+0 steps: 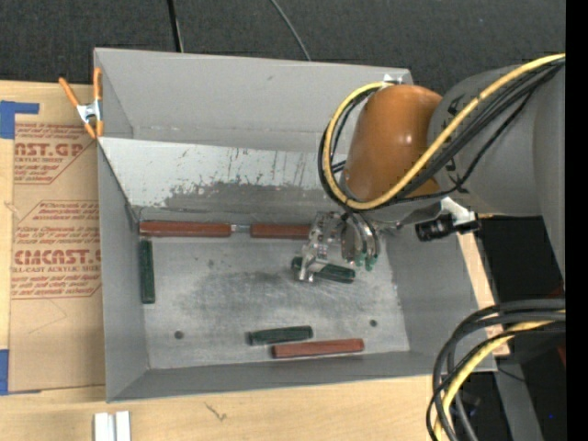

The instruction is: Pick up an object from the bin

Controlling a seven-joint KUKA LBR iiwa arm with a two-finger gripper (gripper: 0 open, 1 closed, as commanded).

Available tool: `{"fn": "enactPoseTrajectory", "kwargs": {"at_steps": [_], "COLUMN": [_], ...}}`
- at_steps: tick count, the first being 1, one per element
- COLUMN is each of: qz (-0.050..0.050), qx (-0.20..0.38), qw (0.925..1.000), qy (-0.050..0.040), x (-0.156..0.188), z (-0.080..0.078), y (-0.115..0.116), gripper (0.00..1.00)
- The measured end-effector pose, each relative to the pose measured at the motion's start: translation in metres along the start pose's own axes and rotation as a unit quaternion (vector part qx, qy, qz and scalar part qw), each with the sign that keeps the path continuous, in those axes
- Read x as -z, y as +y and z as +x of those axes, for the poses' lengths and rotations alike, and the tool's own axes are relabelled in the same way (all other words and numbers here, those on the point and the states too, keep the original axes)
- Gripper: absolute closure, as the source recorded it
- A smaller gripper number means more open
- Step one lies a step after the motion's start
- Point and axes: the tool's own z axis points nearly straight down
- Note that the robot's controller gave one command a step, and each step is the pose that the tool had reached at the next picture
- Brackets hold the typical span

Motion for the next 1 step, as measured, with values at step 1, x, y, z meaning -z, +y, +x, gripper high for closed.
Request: {"fn": "enactPoseTrajectory", "kwargs": {"at_steps": [1], "qz": [-0.001], "qx": [0.0], "qw": [1.0], "qy": [-0.0031], "x": [0.0199], "z": [-0.0012], "y": [0.0004], "gripper": [1.0]}}
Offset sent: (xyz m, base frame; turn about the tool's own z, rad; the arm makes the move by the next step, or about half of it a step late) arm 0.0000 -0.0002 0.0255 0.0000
